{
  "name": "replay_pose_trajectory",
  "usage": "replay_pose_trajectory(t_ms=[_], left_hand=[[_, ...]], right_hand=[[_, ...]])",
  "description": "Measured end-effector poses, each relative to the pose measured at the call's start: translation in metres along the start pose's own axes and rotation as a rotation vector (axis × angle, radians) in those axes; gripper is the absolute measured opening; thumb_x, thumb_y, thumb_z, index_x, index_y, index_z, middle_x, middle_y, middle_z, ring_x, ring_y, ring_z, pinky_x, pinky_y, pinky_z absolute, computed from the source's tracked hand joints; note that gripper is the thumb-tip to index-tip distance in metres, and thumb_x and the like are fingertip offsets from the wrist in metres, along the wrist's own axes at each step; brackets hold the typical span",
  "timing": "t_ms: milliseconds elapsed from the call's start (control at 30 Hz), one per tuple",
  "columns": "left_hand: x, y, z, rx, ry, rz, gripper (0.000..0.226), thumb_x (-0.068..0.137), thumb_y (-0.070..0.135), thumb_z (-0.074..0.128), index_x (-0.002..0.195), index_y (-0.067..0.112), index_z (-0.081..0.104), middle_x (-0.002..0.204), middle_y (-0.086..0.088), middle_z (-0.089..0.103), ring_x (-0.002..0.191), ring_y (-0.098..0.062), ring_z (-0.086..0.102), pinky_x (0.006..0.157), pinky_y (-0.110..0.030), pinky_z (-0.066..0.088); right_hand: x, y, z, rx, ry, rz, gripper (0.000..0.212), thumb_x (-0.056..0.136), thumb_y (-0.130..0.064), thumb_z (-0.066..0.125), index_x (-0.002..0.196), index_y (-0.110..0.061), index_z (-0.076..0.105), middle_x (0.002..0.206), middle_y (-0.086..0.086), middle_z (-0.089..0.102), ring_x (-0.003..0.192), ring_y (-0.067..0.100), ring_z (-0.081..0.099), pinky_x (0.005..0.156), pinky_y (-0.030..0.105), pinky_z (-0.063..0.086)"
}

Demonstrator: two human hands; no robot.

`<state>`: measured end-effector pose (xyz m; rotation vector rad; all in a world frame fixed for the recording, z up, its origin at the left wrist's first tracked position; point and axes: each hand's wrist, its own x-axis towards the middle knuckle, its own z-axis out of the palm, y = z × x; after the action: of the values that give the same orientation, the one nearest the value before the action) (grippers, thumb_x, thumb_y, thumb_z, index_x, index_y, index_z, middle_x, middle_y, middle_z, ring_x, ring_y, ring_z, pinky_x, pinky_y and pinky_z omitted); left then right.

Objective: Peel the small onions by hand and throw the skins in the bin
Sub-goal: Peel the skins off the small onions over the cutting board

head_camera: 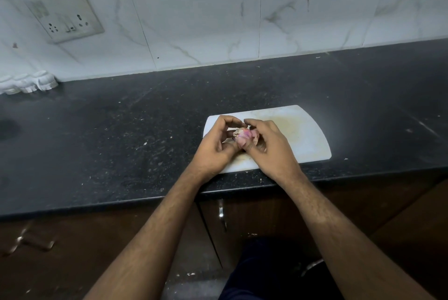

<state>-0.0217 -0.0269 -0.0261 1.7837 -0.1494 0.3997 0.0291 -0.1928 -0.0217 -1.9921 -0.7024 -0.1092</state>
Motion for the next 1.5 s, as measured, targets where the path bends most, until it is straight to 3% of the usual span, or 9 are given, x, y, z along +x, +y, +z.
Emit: replay_pose_trajectory(t_ms=[300, 567, 733, 900, 1033, 1167, 1233, 1367, 1500], left_hand=[[-0.001, 0.002, -0.003, -0.012, -0.037, -0.01, 0.036, 0.094, 0.0, 0.07, 0.126, 0.009, 0.055, 0.13, -0.01, 0.061, 0.122, -0.034, 0.062, 0.098, -0.048, 0.057], [-0.001, 0.005, -0.003, -0.093, -0.075, 0.001, 0.034, 0.093, -0.009, 0.063, 0.118, 0.013, 0.055, 0.128, -0.008, 0.058, 0.113, -0.017, 0.061, 0.093, -0.036, 0.055], [0.0, 0.004, -0.003, -0.108, -0.045, 0.015, 0.036, 0.093, -0.007, 0.063, 0.118, 0.016, 0.053, 0.132, -0.022, 0.054, 0.112, -0.021, 0.059, 0.096, -0.045, 0.056], [0.001, 0.002, -0.007, -0.134, 0.028, -0.007, 0.036, 0.094, -0.014, 0.061, 0.117, 0.012, 0.053, 0.116, 0.007, 0.058, 0.101, -0.018, 0.061, 0.087, -0.045, 0.057], [0.001, -0.003, -0.005, -0.056, -0.004, 0.021, 0.037, 0.093, -0.003, 0.066, 0.122, 0.018, 0.058, 0.123, 0.0, 0.056, 0.109, -0.027, 0.06, 0.099, -0.063, 0.053], [0.003, -0.003, -0.005, 0.024, 0.014, 0.015, 0.044, 0.092, -0.001, 0.07, 0.13, 0.022, 0.068, 0.126, -0.004, 0.051, 0.12, -0.014, 0.056, 0.106, -0.028, 0.049], [0.003, -0.003, -0.005, 0.042, 0.013, -0.004, 0.044, 0.091, 0.003, 0.072, 0.131, 0.018, 0.069, 0.124, -0.005, 0.05, 0.118, -0.006, 0.053, 0.107, -0.022, 0.044], [0.003, -0.004, -0.005, 0.041, 0.004, -0.011, 0.045, 0.091, 0.002, 0.073, 0.134, 0.015, 0.068, 0.128, -0.015, 0.053, 0.122, -0.016, 0.057, 0.106, -0.024, 0.048], [0.001, -0.002, -0.004, 0.03, -0.04, -0.022, 0.047, 0.089, 0.002, 0.076, 0.132, 0.019, 0.068, 0.128, -0.007, 0.058, 0.123, -0.016, 0.062, 0.1, -0.036, 0.057]], right_hand=[[0.001, 0.006, 0.0, 0.01, 0.184, 0.128, 0.011, 0.096, -0.032, 0.069, 0.097, -0.022, 0.073, 0.092, -0.013, 0.072, 0.075, 0.0, 0.065, 0.063, 0.009, 0.047], [0.005, 0.006, 0.001, -0.174, 0.184, 0.19, 0.019, 0.106, -0.027, 0.048, 0.109, -0.016, 0.063, 0.098, -0.009, 0.063, 0.087, 0.008, 0.057, 0.059, 0.005, 0.032], [0.005, 0.007, 0.001, -0.188, 0.223, 0.202, 0.016, 0.104, -0.023, 0.052, 0.108, -0.014, 0.065, 0.097, -0.005, 0.065, 0.087, 0.01, 0.057, 0.062, 0.009, 0.034], [0.006, 0.008, -0.001, -0.21, 0.233, 0.22, 0.016, 0.102, -0.015, 0.053, 0.112, -0.012, 0.066, 0.105, -0.002, 0.066, 0.09, 0.01, 0.055, 0.065, 0.011, 0.036], [0.004, 0.003, 0.001, -0.203, 0.093, 0.109, 0.033, 0.1, -0.007, 0.053, 0.131, -0.013, 0.062, 0.128, -0.001, 0.061, 0.107, 0.008, 0.057, 0.09, 0.015, 0.041], [0.004, 0.002, 0.0, -0.122, 0.031, 0.045, 0.043, 0.099, -0.015, 0.058, 0.142, -0.016, 0.056, 0.136, -0.004, 0.056, 0.118, 0.007, 0.056, 0.1, 0.018, 0.04], [0.003, 0.001, -0.002, -0.033, 0.05, 0.046, 0.039, 0.101, -0.025, 0.059, 0.139, -0.02, 0.059, 0.133, -0.008, 0.056, 0.112, 0.002, 0.058, 0.096, 0.013, 0.042], [-0.001, -0.003, -0.004, 0.059, 0.059, 0.023, 0.036, 0.095, -0.042, 0.067, 0.124, -0.02, 0.067, 0.107, -0.008, 0.062, 0.087, 0.002, 0.062, 0.075, 0.009, 0.049], [0.0, 0.001, -0.001, 0.021, 0.065, 0.074, 0.035, 0.091, -0.044, 0.072, 0.118, -0.023, 0.071, 0.087, -0.01, 0.07, 0.078, 0.01, 0.065, 0.072, 0.022, 0.056]])
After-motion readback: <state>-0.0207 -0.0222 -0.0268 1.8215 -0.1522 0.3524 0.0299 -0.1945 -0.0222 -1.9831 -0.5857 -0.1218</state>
